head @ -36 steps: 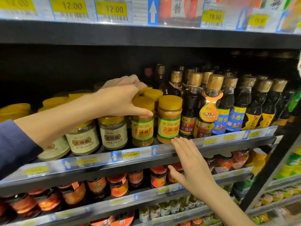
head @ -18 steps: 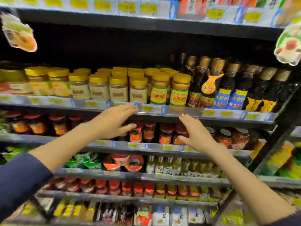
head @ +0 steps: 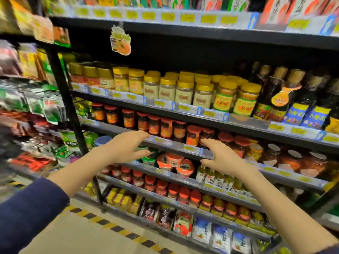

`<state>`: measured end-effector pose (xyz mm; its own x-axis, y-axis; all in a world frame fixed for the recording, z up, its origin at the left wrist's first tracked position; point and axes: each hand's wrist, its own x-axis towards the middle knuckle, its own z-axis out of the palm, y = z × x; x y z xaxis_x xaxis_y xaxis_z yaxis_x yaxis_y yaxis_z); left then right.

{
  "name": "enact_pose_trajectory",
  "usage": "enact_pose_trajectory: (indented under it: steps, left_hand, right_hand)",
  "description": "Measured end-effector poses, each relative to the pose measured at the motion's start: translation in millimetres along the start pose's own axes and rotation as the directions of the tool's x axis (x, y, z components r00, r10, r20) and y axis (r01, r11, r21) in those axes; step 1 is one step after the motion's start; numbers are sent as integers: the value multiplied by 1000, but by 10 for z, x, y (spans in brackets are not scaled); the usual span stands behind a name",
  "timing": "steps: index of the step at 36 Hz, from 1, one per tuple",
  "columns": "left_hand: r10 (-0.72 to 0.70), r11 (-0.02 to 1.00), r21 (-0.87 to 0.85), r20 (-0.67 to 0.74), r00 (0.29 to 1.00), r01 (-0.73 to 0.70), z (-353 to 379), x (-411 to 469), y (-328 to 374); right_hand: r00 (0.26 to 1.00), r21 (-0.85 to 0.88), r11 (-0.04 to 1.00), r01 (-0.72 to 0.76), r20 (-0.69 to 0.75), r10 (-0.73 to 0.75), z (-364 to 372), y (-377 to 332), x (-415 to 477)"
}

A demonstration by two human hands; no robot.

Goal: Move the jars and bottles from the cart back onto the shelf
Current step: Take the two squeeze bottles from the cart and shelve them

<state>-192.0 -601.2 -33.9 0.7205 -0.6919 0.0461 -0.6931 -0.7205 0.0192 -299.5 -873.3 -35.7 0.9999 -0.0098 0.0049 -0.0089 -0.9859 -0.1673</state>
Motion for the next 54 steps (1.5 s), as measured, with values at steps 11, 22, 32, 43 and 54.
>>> enact_pose_trajectory:
  steps: [11,22,32,43,54]
  left_hand:
    - [-330,944,13,33,943,330,63,-1034,-1442]
    - [-664,747,41,89,742,664,38,-2279,-3250]
    - [-812,575,40,145,565,817,171,-2987,-4493]
    - [-911,377,-11,174,373,926,670,-3070,-6015]
    - [-952,205,-143,202,231,968,975,-2887,-7223]
  right_hand:
    - [945,6,950,313,99,-312,328,-1582,1166]
    - [815,80,838,539,204,-543,814,-3733,2461]
    - [661,100,704,703,273,-699,1304,-5364,3436]
    - [482,128,547,827,339,-808,1910,-6751,4857]
    - [330,198,421,885,372,-868,2355,-7957,6046]
